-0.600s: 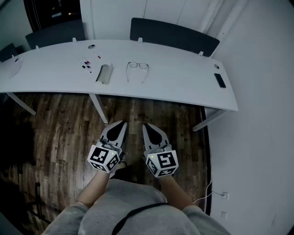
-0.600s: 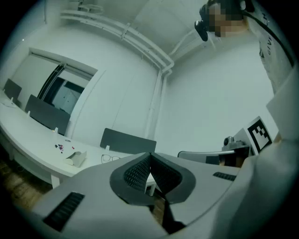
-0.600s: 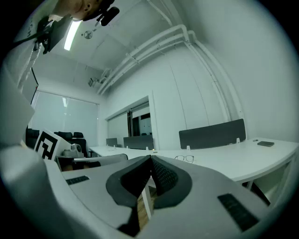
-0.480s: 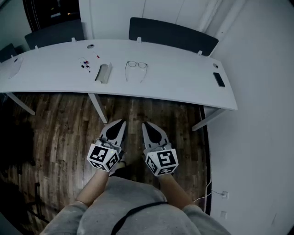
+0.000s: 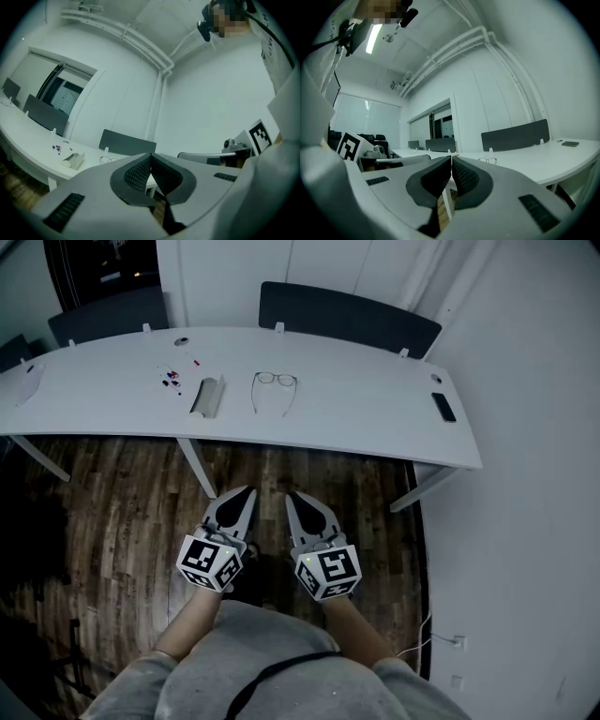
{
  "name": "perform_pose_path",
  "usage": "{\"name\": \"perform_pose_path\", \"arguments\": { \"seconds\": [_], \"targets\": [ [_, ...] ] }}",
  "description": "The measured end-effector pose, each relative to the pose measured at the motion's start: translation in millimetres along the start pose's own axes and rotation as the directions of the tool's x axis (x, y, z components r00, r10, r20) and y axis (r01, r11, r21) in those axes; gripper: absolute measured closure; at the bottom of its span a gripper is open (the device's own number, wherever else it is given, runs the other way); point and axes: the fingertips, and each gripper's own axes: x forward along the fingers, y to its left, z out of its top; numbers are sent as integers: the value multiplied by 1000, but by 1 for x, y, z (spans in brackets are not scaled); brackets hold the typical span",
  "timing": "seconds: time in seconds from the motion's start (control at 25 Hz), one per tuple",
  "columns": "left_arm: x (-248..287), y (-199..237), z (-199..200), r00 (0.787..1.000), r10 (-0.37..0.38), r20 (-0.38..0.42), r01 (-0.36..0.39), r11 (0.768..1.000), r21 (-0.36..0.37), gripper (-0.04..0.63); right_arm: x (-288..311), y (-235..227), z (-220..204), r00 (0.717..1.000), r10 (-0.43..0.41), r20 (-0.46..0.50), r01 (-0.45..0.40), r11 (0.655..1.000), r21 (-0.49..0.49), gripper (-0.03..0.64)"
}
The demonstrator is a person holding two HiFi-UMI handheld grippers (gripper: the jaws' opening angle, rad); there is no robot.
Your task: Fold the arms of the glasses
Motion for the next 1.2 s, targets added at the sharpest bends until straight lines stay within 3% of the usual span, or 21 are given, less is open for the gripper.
{"name": "perform_pose_path", "arguments": {
  "seconds": [0.32, 1.2],
  "targets": [
    [33, 48, 0, 1000, 29, 2, -29, 999, -25, 580, 51, -19, -4, 1000, 18, -19, -18, 1000, 10, 597],
    [183, 185, -5, 999, -9, -51, 6, 998, -60, 580, 221, -114, -24, 995, -6, -95, 13, 997, 73, 597]
  ]
}}
